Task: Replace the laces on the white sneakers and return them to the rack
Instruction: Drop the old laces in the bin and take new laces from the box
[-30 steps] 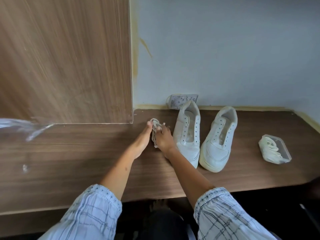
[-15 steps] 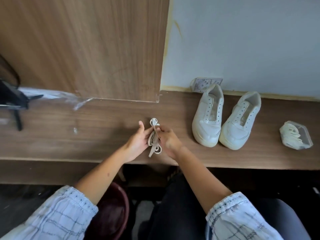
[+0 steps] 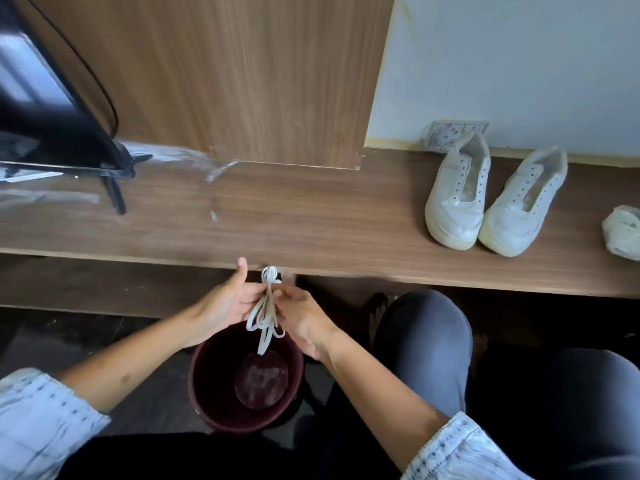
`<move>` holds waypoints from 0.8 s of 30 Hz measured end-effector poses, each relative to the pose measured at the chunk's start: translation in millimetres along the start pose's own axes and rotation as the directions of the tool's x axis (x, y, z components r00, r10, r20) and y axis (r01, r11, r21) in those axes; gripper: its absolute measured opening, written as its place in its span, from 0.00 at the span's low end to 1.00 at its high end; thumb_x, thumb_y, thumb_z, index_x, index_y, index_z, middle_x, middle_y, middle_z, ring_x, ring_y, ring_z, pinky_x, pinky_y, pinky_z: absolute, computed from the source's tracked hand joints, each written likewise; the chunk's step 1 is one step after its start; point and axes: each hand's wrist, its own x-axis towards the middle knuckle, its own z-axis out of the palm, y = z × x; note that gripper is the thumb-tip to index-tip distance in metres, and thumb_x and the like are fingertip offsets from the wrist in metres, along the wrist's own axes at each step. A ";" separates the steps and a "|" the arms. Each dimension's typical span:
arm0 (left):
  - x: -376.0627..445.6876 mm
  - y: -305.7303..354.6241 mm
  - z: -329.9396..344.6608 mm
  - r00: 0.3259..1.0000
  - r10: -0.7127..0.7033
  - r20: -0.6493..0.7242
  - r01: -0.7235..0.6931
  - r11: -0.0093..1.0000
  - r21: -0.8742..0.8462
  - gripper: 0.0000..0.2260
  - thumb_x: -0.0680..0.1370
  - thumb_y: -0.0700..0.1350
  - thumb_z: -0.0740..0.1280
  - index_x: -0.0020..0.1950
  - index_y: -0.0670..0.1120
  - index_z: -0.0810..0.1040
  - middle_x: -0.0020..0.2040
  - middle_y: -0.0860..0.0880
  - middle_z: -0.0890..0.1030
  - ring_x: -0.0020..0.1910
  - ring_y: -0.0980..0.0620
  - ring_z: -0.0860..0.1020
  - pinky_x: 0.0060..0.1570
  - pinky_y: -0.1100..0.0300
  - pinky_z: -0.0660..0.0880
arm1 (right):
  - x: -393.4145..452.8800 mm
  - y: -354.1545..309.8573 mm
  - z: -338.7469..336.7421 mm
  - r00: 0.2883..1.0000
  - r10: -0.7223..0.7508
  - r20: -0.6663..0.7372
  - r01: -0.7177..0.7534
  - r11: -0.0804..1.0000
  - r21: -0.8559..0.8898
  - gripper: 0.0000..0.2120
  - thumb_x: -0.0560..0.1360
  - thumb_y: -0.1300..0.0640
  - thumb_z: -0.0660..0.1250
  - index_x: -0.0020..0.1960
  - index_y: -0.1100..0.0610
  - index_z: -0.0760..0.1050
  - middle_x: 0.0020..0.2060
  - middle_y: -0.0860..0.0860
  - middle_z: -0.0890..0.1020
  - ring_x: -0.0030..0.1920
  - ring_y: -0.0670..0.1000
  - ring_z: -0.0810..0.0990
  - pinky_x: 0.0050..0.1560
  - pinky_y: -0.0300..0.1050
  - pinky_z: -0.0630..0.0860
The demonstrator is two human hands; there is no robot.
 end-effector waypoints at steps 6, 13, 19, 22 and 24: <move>-8.5 8.4 -13.2 0.960 -0.134 -0.244 0.251 0.796 0.551 0.37 0.79 0.65 0.43 0.69 0.39 0.72 0.70 0.40 0.72 0.64 0.43 0.75 0.66 0.51 0.70 | 3.8 13.2 6.8 0.983 0.172 -0.069 -0.183 0.959 -0.216 0.10 0.82 0.61 0.57 0.50 0.57 0.77 0.64 0.67 0.75 0.60 0.58 0.78 0.64 0.49 0.73; 0.0 20.4 -5.7 0.989 0.083 -0.125 -0.001 0.838 0.546 0.23 0.83 0.57 0.52 0.65 0.43 0.76 0.62 0.44 0.80 0.57 0.51 0.80 0.59 0.57 0.74 | 0.1 -13.5 -10.5 0.995 0.092 -0.045 -0.095 0.993 -0.066 0.17 0.83 0.60 0.58 0.71 0.59 0.69 0.75 0.53 0.66 0.72 0.54 0.69 0.69 0.45 0.69; 19.4 47.2 35.3 0.924 0.376 -0.065 -0.302 0.824 0.480 0.10 0.83 0.46 0.59 0.56 0.53 0.80 0.53 0.53 0.84 0.52 0.55 0.82 0.58 0.58 0.75 | -14.2 -52.9 -48.7 0.996 -0.072 -0.046 0.066 0.991 -0.116 0.11 0.83 0.61 0.56 0.60 0.61 0.75 0.60 0.57 0.81 0.64 0.50 0.76 0.69 0.45 0.68; 38.3 65.5 62.6 0.868 0.493 -0.052 -0.410 0.772 0.486 0.10 0.82 0.42 0.62 0.57 0.49 0.82 0.51 0.52 0.84 0.49 0.56 0.82 0.53 0.63 0.77 | -17.6 -67.8 -76.8 0.978 -0.182 -0.106 0.168 0.977 -0.128 0.10 0.82 0.60 0.58 0.57 0.55 0.77 0.51 0.51 0.85 0.60 0.47 0.79 0.68 0.45 0.69; 53.5 80.1 87.4 0.830 0.557 -0.027 -0.481 0.739 0.472 0.10 0.81 0.39 0.63 0.57 0.48 0.82 0.50 0.52 0.85 0.48 0.57 0.82 0.51 0.67 0.76 | -22.4 -77.6 -100.8 0.941 -0.280 -0.188 0.255 0.956 -0.145 0.09 0.81 0.61 0.60 0.57 0.56 0.78 0.50 0.50 0.85 0.57 0.46 0.80 0.64 0.42 0.72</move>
